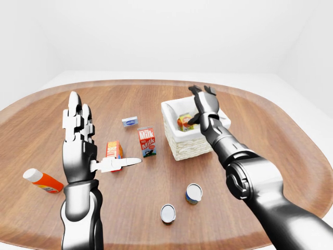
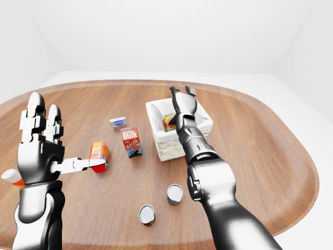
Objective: Pick up the orange juice, and put it in the basket.
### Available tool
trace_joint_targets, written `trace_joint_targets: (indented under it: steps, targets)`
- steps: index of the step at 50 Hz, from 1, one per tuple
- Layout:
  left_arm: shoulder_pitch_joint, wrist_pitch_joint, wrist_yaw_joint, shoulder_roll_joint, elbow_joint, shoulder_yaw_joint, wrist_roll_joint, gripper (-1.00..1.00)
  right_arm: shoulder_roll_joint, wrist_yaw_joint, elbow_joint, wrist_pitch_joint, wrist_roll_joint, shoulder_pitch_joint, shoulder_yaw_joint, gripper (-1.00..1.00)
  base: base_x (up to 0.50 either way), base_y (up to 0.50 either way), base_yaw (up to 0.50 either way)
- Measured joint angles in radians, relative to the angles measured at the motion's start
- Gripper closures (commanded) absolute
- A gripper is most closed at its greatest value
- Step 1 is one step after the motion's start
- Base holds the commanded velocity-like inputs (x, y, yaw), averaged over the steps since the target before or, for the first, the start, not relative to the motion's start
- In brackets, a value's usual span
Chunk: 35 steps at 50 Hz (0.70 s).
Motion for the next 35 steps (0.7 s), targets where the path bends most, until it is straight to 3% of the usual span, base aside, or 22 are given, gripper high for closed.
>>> trace_joint_targets:
  steps: [35]
  targets:
    - [0.000, 0.000, 0.000, 0.000, 0.000, 0.000, 0.000, -1.00, -0.016, -0.017, -0.005, 0.005, -0.029, -0.040, 0.007, -1.00, 0.00, 0.00, 0.00]
